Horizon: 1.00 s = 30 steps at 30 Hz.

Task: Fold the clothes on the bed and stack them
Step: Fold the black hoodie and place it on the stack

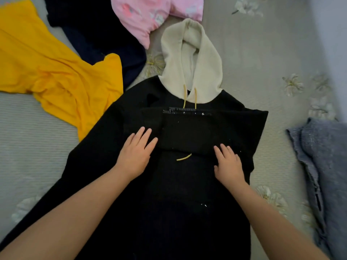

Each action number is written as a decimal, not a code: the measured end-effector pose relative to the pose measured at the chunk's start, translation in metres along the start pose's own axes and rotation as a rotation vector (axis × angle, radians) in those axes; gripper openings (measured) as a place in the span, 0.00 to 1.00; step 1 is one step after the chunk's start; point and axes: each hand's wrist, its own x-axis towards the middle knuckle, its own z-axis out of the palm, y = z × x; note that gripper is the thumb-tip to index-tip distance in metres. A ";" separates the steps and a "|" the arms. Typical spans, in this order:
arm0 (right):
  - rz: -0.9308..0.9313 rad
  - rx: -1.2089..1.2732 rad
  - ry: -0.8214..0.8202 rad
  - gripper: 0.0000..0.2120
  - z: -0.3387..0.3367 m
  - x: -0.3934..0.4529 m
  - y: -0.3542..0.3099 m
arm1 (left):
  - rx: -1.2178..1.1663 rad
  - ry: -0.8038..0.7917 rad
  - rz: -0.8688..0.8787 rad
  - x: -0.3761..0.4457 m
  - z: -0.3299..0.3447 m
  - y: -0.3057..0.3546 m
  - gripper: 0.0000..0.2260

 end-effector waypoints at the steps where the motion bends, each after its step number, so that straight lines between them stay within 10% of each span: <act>1: 0.027 -0.076 -0.009 0.32 0.003 0.002 0.007 | 0.085 -0.051 0.013 0.009 0.004 -0.002 0.29; 7: 0.147 -0.187 -0.041 0.32 0.019 0.022 0.039 | 0.244 -0.177 0.034 0.046 0.005 -0.026 0.28; 13: -0.009 0.039 0.077 0.25 0.027 0.018 0.038 | 0.220 0.171 0.195 0.044 -0.039 -0.057 0.27; 19: 0.037 -0.045 -0.113 0.30 0.035 0.022 0.024 | 0.049 -0.474 -0.071 0.018 -0.015 -0.071 0.36; 24: 0.071 -0.085 -0.119 0.31 0.021 0.018 -0.015 | -0.204 -0.106 -0.113 -0.008 -0.013 -0.068 0.30; 30: -0.354 0.054 -0.049 0.28 0.019 -0.022 -0.120 | -0.348 0.039 -0.484 -0.115 0.017 -0.094 0.25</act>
